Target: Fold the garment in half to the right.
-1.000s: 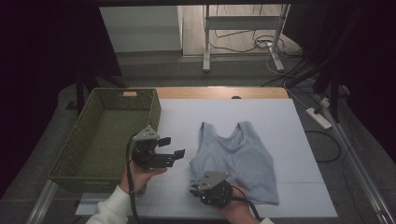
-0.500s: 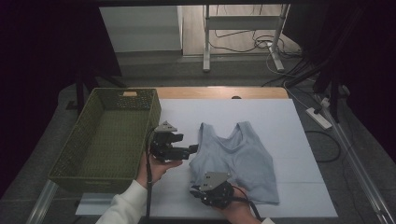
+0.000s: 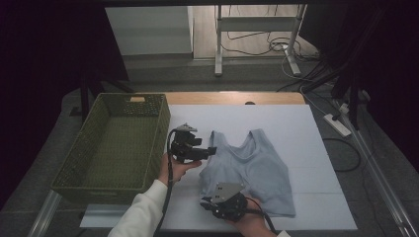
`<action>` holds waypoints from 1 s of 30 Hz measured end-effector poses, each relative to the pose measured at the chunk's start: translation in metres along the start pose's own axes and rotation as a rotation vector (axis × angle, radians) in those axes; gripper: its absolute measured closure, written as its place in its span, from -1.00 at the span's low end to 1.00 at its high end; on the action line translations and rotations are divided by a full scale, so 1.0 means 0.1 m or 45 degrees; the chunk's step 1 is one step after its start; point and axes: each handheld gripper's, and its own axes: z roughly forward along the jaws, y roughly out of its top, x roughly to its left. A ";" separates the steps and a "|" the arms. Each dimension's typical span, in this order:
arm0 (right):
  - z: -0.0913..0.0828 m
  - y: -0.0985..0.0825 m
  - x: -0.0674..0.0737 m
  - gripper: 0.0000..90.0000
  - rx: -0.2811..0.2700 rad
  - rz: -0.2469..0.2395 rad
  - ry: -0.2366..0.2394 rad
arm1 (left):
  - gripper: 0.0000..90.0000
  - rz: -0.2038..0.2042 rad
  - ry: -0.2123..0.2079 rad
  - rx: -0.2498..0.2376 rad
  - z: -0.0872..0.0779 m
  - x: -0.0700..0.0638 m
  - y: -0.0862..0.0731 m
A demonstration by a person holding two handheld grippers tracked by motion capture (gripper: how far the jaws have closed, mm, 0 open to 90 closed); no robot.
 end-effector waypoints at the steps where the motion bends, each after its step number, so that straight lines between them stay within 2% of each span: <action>1: 0.00 0.00 0.00 0.79 0.001 -0.001 0.000 | -0.46 -0.001 0.001 0.002 0.02 0.01 0.00; 12: 0.00 -0.01 0.00 0.79 0.003 -0.007 0.009 | -0.45 0.027 0.004 0.002 0.16 0.13 0.03; 25: 0.02 -0.01 0.00 0.78 0.009 -0.009 0.019 | -0.45 0.046 0.075 0.063 0.39 0.23 0.04; 30: 0.03 -0.01 -0.01 0.78 0.004 0.016 0.034 | -0.46 0.041 0.101 0.098 0.51 0.29 0.04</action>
